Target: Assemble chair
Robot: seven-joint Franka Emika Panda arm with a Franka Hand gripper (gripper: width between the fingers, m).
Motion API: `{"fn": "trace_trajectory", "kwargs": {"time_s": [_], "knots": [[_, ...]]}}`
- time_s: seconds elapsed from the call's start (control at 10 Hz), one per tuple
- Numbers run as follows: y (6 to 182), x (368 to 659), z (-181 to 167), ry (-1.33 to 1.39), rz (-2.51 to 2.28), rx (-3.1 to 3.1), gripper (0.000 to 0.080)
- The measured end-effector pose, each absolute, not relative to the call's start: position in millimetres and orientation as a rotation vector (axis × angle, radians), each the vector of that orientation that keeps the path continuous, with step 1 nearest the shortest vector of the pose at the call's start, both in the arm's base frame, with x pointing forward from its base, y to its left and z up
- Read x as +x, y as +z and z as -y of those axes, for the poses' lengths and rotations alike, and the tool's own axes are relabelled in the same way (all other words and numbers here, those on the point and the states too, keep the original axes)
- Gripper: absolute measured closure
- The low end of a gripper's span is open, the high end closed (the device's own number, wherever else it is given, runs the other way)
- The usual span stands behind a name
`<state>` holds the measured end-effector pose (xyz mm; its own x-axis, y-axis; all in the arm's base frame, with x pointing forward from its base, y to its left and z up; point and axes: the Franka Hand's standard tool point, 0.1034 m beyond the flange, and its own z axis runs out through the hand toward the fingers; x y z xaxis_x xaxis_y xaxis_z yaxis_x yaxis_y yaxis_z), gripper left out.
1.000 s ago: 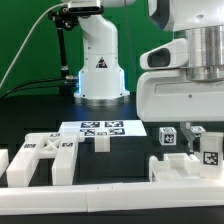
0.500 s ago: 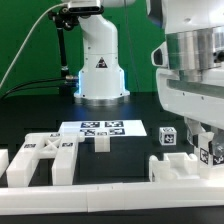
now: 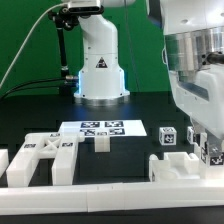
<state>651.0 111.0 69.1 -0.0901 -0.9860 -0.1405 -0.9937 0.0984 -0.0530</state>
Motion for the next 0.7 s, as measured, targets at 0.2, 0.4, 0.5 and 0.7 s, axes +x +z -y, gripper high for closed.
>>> {"fn": "trace_trajectory", "kwargs": {"time_s": [0.2, 0.4, 0.5, 0.7], "knots": [[69.1, 649.9, -108.0, 0.098, -2.339, -1.880, 0.0509], [69.4, 649.5, -106.8, 0.097, -2.349, -1.872, 0.0509], [69.3, 649.5, -106.9, 0.097, -2.347, -1.875, 0.0508], [68.1, 649.1, -107.2, 0.098, -2.347, -1.876, 0.0295]]}}
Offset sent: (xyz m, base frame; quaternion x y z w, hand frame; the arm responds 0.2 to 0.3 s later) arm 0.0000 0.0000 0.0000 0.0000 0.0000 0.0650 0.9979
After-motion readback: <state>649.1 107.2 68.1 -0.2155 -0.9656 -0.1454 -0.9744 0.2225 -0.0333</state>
